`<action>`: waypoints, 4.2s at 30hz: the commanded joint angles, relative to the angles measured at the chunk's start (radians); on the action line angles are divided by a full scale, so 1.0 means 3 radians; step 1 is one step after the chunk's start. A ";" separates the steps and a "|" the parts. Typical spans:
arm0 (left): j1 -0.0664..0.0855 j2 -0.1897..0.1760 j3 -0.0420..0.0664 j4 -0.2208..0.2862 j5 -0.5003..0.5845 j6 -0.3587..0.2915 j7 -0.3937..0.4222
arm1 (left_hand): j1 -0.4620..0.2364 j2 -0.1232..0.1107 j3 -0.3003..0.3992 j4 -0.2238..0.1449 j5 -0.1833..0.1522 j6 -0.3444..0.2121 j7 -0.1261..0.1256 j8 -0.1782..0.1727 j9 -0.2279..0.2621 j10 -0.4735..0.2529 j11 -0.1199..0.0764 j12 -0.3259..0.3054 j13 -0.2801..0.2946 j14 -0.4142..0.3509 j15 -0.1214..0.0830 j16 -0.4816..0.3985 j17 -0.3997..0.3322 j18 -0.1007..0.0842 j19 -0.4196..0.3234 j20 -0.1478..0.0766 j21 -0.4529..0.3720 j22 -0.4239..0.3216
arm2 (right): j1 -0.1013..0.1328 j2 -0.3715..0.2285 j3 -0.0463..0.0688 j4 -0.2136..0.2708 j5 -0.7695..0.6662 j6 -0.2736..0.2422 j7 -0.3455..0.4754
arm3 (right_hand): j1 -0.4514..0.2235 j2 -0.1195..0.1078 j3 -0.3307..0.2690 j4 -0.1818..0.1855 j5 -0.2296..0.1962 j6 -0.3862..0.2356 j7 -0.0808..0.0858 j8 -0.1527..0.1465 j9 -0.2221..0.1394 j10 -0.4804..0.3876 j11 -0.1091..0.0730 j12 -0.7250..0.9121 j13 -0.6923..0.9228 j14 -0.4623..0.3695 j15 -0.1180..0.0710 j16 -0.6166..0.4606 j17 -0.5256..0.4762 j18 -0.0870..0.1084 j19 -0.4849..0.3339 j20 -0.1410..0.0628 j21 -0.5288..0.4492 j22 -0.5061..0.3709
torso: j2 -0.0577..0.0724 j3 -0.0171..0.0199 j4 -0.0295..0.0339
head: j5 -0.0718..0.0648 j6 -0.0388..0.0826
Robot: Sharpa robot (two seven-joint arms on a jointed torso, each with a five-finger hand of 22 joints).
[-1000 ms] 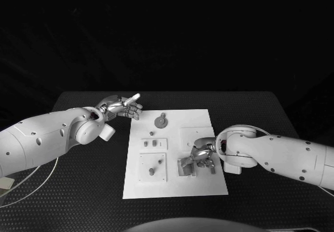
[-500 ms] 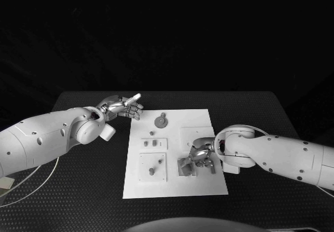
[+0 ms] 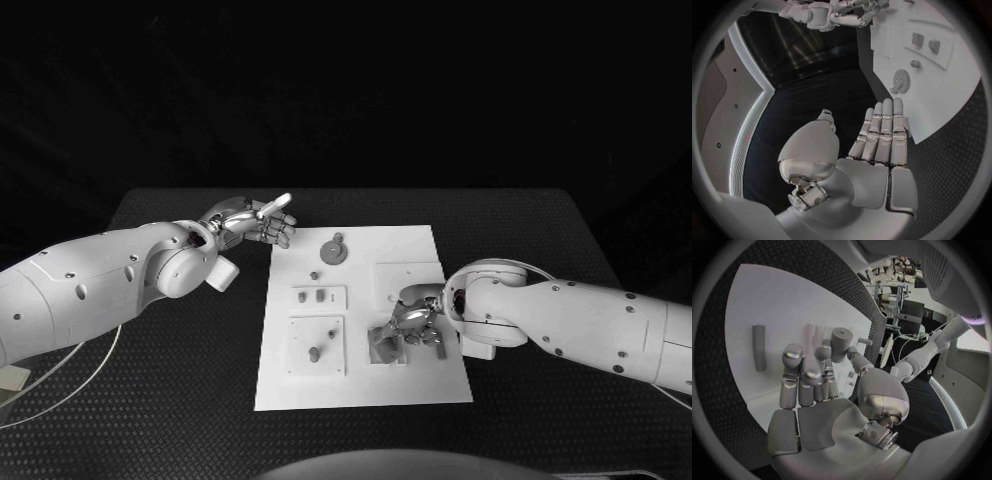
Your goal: Assemble the parts on the task board
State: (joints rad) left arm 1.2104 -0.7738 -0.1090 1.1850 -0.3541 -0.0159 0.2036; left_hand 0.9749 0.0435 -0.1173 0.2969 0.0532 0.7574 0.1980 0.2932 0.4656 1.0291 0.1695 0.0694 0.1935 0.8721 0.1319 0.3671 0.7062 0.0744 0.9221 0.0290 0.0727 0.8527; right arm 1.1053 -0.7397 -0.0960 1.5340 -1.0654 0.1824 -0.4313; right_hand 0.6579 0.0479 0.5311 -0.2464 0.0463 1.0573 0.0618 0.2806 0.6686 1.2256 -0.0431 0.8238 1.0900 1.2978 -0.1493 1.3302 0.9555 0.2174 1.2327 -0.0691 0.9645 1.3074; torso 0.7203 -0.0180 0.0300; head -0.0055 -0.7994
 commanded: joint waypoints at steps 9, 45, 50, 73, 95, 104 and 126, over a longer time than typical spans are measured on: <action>0.0003 0.0004 0.0002 0.0007 0.0023 0.0047 0.0022 | 0.0034 0.0010 -0.0021 -0.0003 -0.0014 -0.0018 0.0029 0.0016 -0.0003 -0.0015 0.0000 0.0000 -0.0004 0.0022 -0.0004 -0.0016 0.0005 0.0035 -0.0005 0.0006 -0.0003 -0.0006 | -0.0012 -0.0015 -0.0009 0.0008 -0.0093 -0.0109 -0.0036 | -0.0076 -0.0010 0.0021 0.0065 0.0013 0.0008 0.0019 -0.0017 0.0012 -0.0005 -0.0004 0.0000 0.0006 -0.0018 -0.0007 -0.0012 -0.0005 0.0148 0.0002 0.0012 -0.0013 0.0041 | -0.0001 0.0001 -0.0002 | -0.0008 0.0005; 0.0003 -0.0004 0.0002 0.0009 0.0023 0.0063 0.0007 | 0.0038 0.0013 -0.0033 -0.0003 -0.0014 -0.0019 0.0030 0.0016 -0.0005 -0.0017 0.0001 0.0000 -0.0005 0.0022 -0.0003 -0.0021 0.0008 0.0034 -0.0007 0.0007 -0.0004 -0.0007 | -0.0011 -0.0272 0.0020 0.0299 -0.0136 -0.0042 0.0160 | -0.0335 -0.0402 0.0146 0.0138 0.0013 0.0018 0.0011 -0.0043 0.0053 -0.0003 -0.0014 0.0005 0.0016 -0.0018 -0.0017 -0.0007 0.0002 0.0148 0.0013 -0.0040 -0.0009 0.0055 | -0.0001 0.0000 -0.0003 | -0.0025 0.0006; 0.0003 -0.0005 0.0002 0.0011 0.0023 0.0064 0.0004 | 0.0039 0.0014 -0.0034 -0.0003 -0.0014 -0.0019 0.0030 0.0016 -0.0005 -0.0017 0.0001 0.0000 -0.0005 0.0022 -0.0003 -0.0021 0.0008 0.0034 -0.0007 0.0007 -0.0004 -0.0007 | -0.0011 -0.0296 0.0022 0.0338 -0.0139 0.0076 0.0169 | -0.0226 -0.0403 0.0177 0.0036 0.0013 0.0024 0.0011 -0.0041 0.0063 0.0003 -0.0013 0.0010 0.0019 -0.0011 -0.0016 -0.0004 0.0002 0.0148 0.0025 -0.0036 -0.0003 0.0055 | -0.0001 0.0000 -0.0003 | -0.0031 0.0005; 0.0003 -0.0017 0.0001 0.0015 0.0023 0.0069 -0.0017 | 0.0044 0.0021 -0.0042 -0.0003 -0.0014 -0.0019 0.0030 0.0017 -0.0006 -0.0017 0.0001 0.0001 -0.0005 0.0023 -0.0003 -0.0025 0.0012 0.0034 -0.0007 0.0007 -0.0003 -0.0007 | -0.0016 -0.0235 0.0019 0.0287 -0.0015 0.0186 0.0170 | 0.0095 -0.0140 0.0216 -0.0129 0.0013 0.0050 0.0011 -0.0039 0.0094 0.0016 -0.0012 0.0011 0.0020 -0.0001 -0.0013 -0.0004 -0.0003 0.0148 0.0035 -0.0003 0.0007 0.0055 | -0.0001 -0.0002 0.0001 | -0.0029 -0.0003; 0.0003 -0.0017 0.0001 0.0013 0.0021 0.0102 -0.0053 | 0.0040 0.0029 -0.0053 -0.0002 -0.0014 -0.0020 0.0030 0.0017 -0.0008 -0.0019 0.0002 0.0000 -0.0006 0.0022 -0.0002 -0.0030 0.0015 0.0034 -0.0008 0.0008 -0.0004 -0.0008 | -0.0017 -0.0197 0.0018 0.0283 -0.0182 0.0141 0.0186 | 0.0117 0.0089 0.0120 -0.0150 0.0012 0.0079 0.0002 -0.0049 0.0113 0.0032 -0.0019 0.0020 0.0029 -0.0013 -0.0018 0.0014 0.0007 0.0148 0.0006 0.0022 0.0036 0.0067 | -0.0001 0.0000 -0.0001 | -0.0034 -0.0008; 0.0003 -0.0023 0.0000 0.0013 0.0019 0.0119 -0.0060 | 0.0040 0.0031 -0.0056 -0.0002 -0.0014 -0.0021 0.0030 0.0017 -0.0008 -0.0019 0.0002 0.0000 -0.0006 0.0022 -0.0002 -0.0031 0.0016 0.0034 -0.0009 0.0008 -0.0004 -0.0008 | -0.0017 -0.0268 0.0018 0.0386 -0.0294 0.0053 0.0315 | 0.0303 -0.0417 0.0106 -0.0129 0.0012 0.0114 -0.0008 -0.0043 0.0128 0.0051 -0.0029 0.0024 0.0030 -0.0002 -0.0026 0.0014 0.0000 0.0148 0.0028 0.0015 0.0037 0.0049 | 0.0000 0.0001 -0.0001 | -0.0034 -0.0006; 0.0003 -0.0026 0.0000 0.0019 0.0012 0.0161 -0.0085 | 0.0039 0.0033 -0.0065 -0.0002 -0.0014 -0.0023 0.0031 0.0016 -0.0010 -0.0021 0.0002 -0.0001 -0.0007 0.0022 -0.0002 -0.0036 0.0019 0.0034 -0.0010 0.0008 -0.0004 -0.0009 | -0.0072 -0.0174 0.0010 0.0357 -0.0646 0.0022 0.0147 | 0.0371 -0.0520 0.0128 0.0000 0.0012 0.0199 -0.0035 -0.0009 0.0169 0.0091 -0.0054 0.0040 0.0039 0.0014 -0.0047 0.0033 -0.0003 0.0148 0.0067 0.0026 0.0033 0.0042 | -0.0001 -0.0001 0.0001 | -0.0041 -0.0031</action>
State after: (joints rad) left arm 1.2104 -0.7819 -0.1095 1.1876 -0.3540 0.0124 0.1761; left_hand 0.9818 0.0504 -0.1328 0.2958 0.0531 0.7574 0.1980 0.2932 0.4635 1.0291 0.1695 0.0694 0.1924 0.8720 0.1319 0.3633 0.7107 0.0698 0.9221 0.0290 0.0727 0.8512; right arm 1.0871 -0.7950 -0.0919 1.6417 -1.2139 0.1858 -0.3686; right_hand 0.7774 -0.1087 0.5688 -0.2517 0.0465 1.0991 0.0419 0.2737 0.7179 1.2491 -0.0591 0.8311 1.1009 1.3039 -0.1556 1.3340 0.9552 0.2319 1.2435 -0.0619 0.9701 1.3073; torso 0.7201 -0.0181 0.0298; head -0.0176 -0.8079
